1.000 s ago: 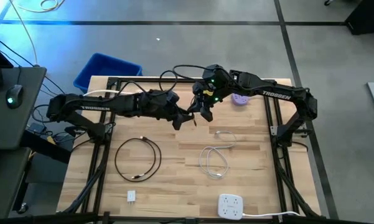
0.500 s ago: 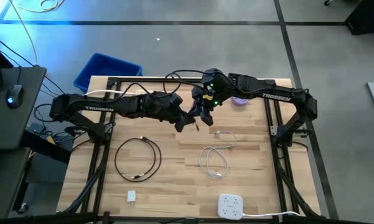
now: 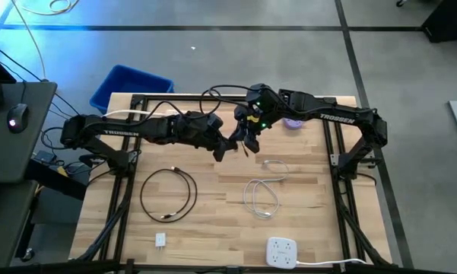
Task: Insert USB
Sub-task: Insert the top black charger cable into the top white outlet extension
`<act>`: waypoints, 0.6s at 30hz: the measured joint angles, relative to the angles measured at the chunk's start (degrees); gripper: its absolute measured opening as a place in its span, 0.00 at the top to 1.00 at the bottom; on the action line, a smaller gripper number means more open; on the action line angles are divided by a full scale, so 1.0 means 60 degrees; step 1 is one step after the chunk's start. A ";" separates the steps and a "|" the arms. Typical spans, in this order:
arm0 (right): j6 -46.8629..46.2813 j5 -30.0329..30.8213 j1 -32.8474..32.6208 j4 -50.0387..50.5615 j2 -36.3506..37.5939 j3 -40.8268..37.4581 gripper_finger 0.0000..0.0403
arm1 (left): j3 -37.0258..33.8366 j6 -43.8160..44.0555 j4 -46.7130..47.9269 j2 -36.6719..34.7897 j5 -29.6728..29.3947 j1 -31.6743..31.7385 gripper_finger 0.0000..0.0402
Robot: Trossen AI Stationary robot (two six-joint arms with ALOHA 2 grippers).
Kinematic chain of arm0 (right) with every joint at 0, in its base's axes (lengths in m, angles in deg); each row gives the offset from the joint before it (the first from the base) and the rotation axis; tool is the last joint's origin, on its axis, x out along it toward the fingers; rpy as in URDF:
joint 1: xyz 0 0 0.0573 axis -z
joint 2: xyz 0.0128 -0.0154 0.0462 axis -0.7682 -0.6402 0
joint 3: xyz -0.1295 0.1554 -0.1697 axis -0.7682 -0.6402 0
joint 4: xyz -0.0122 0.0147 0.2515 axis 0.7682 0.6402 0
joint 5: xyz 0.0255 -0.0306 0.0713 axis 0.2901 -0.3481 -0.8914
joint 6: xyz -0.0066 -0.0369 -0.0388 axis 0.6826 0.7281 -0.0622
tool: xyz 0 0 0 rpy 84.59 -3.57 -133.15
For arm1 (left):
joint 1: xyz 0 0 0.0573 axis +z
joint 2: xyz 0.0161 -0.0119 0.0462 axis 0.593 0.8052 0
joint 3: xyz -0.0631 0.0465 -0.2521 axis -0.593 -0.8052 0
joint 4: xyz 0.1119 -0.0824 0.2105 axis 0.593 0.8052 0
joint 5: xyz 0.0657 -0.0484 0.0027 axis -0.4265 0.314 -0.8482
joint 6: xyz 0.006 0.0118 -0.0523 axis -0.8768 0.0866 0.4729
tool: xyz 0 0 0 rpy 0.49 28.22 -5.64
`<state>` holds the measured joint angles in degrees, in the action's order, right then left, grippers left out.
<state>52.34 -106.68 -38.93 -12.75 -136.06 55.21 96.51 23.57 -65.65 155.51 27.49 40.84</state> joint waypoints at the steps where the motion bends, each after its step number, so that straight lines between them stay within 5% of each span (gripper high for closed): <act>1: -0.0019 0.0169 -0.0004 0.0004 0.0000 0.0000 1.00 | 0.0000 0.0005 0.0018 -0.0002 -0.0177 -0.0033 0.99; 8: -0.0435 0.0734 0.0083 0.0054 0.0000 0.0061 0.94 | -0.0004 0.0208 0.0029 -0.0001 -0.1618 -0.0392 0.99; 18: -0.0115 0.0741 0.0563 0.0445 0.0400 0.0776 0.58 | 0.0000 0.0232 0.0027 -0.0757 -0.4140 -0.0940 1.00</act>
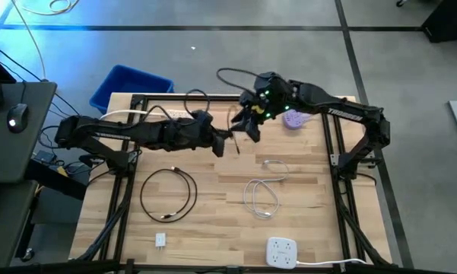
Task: Insert USB
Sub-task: Insert the top black charger cable into the top white outlet extension
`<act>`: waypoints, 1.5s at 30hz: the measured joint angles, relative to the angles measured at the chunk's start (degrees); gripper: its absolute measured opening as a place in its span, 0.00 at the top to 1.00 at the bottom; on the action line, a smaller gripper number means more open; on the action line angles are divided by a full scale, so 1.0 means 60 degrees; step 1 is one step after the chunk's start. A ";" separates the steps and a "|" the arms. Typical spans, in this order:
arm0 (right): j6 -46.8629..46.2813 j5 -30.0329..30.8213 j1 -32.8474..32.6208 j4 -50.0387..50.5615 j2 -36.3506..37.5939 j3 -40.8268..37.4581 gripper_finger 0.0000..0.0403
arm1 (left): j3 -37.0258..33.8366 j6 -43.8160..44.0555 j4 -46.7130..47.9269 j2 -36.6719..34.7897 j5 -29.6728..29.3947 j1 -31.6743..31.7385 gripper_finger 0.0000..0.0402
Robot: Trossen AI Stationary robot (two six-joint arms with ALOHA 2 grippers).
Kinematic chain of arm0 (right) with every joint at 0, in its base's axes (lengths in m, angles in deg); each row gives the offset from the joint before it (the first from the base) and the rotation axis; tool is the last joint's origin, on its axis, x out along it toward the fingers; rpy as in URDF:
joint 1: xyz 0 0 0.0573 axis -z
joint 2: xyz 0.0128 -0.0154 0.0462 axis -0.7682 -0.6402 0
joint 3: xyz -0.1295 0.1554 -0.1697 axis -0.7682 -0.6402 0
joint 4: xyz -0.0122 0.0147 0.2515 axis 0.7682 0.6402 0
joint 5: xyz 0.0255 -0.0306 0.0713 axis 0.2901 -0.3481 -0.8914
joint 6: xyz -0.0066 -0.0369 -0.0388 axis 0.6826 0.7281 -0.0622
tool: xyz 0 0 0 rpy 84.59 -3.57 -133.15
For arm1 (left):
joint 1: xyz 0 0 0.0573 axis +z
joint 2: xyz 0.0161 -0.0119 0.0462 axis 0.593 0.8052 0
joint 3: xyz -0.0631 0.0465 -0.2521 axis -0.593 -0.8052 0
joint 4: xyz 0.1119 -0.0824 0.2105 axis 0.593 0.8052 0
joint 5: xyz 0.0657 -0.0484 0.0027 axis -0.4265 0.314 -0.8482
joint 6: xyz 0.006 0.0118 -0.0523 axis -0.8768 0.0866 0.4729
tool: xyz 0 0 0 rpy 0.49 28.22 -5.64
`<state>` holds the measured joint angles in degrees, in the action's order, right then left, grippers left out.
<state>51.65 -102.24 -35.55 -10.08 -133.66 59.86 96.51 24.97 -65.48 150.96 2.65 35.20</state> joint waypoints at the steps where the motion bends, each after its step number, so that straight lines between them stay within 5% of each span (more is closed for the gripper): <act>1: 0.0148 -0.0003 0.0054 0.0188 0.0098 0.0004 0.55 | 0.0000 -0.0064 -0.0011 -0.0158 -0.0267 -0.0030 1.00; 5: 0.0677 -0.0097 0.0252 0.0501 0.0332 -0.0298 0.48 | -0.0003 -0.0664 -0.0221 -0.0888 -0.1217 -0.0196 1.00; 8: 0.0478 -0.1065 0.0399 -0.0903 0.0613 -0.1299 0.47 | -0.0001 -0.1425 -0.0859 -0.1301 -0.1674 -0.0357 1.00; 13: -0.2066 -0.2237 0.0424 -0.7129 0.1158 -0.3613 0.49 | -0.0003 -0.3275 -0.3031 -0.1527 -0.1901 -0.0690 1.00; 16: -0.3979 -0.2133 0.0330 -1.1176 0.1183 -0.4602 0.50 | 0.0000 -0.4162 -0.4212 -0.1483 -0.1889 -0.0783 1.00; 19: -0.5323 -0.1596 0.0243 -1.3358 0.1162 -0.5016 0.52 | 0.0000 -0.4691 -0.4746 -0.1456 -0.1887 -0.0820 1.00; 38: -0.5634 -0.0654 -0.0231 -1.4075 0.1075 -0.4951 0.58 | 0.0000 -0.5390 -0.6564 -0.0761 -0.1199 -0.0809 1.00; 45: -0.5567 -0.0675 -0.0325 -1.4097 0.1075 -0.4951 0.68 | 0.0000 -0.5303 -0.6776 -0.0581 -0.1102 -0.0809 1.00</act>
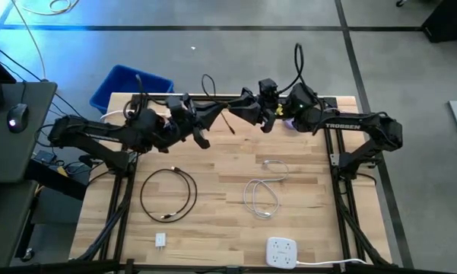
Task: Insert USB
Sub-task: Insert the top black charger cable into the top white outlet extension
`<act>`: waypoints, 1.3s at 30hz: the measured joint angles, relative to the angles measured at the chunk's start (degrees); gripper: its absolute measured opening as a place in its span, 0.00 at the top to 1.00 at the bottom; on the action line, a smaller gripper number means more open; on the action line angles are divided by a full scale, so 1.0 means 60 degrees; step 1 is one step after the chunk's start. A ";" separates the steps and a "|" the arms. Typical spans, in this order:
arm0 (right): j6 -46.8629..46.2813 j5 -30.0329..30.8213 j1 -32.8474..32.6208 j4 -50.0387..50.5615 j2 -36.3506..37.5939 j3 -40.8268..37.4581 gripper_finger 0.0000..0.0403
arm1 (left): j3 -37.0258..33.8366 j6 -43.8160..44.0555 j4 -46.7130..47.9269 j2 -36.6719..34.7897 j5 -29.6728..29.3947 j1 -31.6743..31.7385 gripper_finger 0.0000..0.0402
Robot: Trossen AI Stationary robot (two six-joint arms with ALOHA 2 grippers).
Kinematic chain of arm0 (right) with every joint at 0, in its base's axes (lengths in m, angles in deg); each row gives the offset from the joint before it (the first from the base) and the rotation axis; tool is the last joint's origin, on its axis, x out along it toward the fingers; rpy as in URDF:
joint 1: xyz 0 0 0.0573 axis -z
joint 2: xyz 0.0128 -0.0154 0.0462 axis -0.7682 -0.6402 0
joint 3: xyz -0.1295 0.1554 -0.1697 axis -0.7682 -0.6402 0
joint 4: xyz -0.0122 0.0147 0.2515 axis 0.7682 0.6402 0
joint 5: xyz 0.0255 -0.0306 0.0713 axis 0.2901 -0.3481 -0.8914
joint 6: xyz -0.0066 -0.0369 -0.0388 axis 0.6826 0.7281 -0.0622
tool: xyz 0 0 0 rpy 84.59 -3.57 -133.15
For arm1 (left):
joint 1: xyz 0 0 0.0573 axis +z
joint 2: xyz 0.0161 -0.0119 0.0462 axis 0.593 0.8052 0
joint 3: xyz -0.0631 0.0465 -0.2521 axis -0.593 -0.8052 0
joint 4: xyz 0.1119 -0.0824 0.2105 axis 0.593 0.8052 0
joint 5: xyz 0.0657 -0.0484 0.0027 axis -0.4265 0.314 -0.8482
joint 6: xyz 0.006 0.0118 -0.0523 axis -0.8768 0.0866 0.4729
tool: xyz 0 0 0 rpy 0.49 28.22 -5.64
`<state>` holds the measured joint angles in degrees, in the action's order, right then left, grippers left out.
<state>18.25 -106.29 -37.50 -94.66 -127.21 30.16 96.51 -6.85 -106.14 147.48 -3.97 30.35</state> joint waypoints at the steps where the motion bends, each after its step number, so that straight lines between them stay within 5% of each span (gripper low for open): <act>1: 0.0023 0.0002 -0.0002 0.0000 0.0000 0.0000 0.70 | 0.0000 0.0020 -0.0003 0.0018 0.0000 0.0000 1.00; 13: 0.0441 0.0039 -0.0119 0.0006 0.0002 -0.0002 0.98 | 0.0004 0.0026 0.0133 0.0060 -0.0084 -0.0018 1.00; 21: 0.0369 -0.0479 0.0091 0.1058 0.0262 0.0000 1.00 | 0.0005 -0.0245 0.1497 -0.0223 -0.0075 -0.0080 0.85; 27: 0.1083 -0.0506 0.0519 0.3175 0.0977 0.0018 1.00 | 0.0004 0.1384 0.4119 -0.1079 0.0356 -0.0281 0.74; 31: 0.1707 -0.0750 0.0712 0.4775 0.1232 0.0015 1.00 | 0.0000 0.2135 0.4398 -0.1357 0.1075 -0.0386 0.72; 35: 0.2175 -0.1364 0.0748 0.5654 0.1230 0.0015 1.00 | 0.0601 0.1283 0.3655 -0.1098 0.1002 -0.0298 0.75; 39: 0.2356 -0.1555 0.0734 0.5982 0.1162 0.0011 1.00 | 0.1635 0.0921 0.5190 -0.0542 0.0429 0.0073 0.75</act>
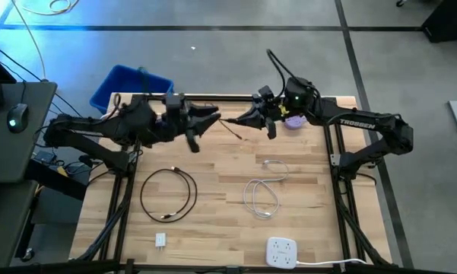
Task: Insert USB
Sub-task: Insert the top black charger cable into the top white outlet extension
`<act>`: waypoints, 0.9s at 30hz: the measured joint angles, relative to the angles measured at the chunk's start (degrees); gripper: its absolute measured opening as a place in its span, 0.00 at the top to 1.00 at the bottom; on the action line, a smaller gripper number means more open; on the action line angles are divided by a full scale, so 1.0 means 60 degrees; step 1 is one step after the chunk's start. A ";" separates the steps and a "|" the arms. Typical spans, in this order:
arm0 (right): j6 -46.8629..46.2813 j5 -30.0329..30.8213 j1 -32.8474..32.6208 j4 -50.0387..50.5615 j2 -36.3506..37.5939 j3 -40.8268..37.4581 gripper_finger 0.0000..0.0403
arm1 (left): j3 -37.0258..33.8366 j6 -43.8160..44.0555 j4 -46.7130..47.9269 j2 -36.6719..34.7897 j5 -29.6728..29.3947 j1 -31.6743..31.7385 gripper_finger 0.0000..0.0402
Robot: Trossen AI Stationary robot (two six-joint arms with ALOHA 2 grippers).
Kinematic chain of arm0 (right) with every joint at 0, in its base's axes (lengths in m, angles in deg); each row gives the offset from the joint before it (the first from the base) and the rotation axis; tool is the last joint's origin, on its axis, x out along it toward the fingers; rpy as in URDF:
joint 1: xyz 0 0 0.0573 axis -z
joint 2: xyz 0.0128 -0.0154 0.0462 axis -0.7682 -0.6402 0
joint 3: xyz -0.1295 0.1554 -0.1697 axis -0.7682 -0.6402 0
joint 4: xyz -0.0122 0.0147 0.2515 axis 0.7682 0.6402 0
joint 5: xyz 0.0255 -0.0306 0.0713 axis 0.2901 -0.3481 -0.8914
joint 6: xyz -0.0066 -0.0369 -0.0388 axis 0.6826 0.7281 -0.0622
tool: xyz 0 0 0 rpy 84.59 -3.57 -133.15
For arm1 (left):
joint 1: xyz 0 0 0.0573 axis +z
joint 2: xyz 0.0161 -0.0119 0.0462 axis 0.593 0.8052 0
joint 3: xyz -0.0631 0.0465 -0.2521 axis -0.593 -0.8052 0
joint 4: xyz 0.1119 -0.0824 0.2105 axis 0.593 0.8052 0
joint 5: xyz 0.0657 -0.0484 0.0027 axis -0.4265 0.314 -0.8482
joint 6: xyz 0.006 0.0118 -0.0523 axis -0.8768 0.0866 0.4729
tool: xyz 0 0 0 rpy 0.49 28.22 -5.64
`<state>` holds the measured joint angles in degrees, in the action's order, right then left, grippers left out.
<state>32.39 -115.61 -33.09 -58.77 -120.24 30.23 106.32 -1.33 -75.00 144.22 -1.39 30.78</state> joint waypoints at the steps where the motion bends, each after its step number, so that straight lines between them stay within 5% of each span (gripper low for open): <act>1: 0.0006 -0.0002 0.0000 0.0003 0.0000 0.0000 1.00 | 0.0271 0.0245 0.0557 0.0154 -0.0184 0.0139 0.75; 6: 0.0072 -0.0006 0.0000 0.0040 0.0002 -0.0004 1.00 | 0.1157 0.1479 0.3422 0.0756 0.1044 0.0909 0.69; 13: 0.0152 -0.0031 -0.0062 0.0258 0.0011 -0.0004 1.00 | 0.1269 0.2031 0.3756 0.0911 0.3516 0.1529 0.60; 27: 0.0354 -0.0028 -0.0066 0.0397 0.0011 -0.0011 1.00 | 0.1269 0.2586 0.4656 0.0970 0.3853 0.1752 0.69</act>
<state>34.51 -115.78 -33.49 -56.39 -120.17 30.16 113.93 14.19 -47.07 150.04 21.73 41.30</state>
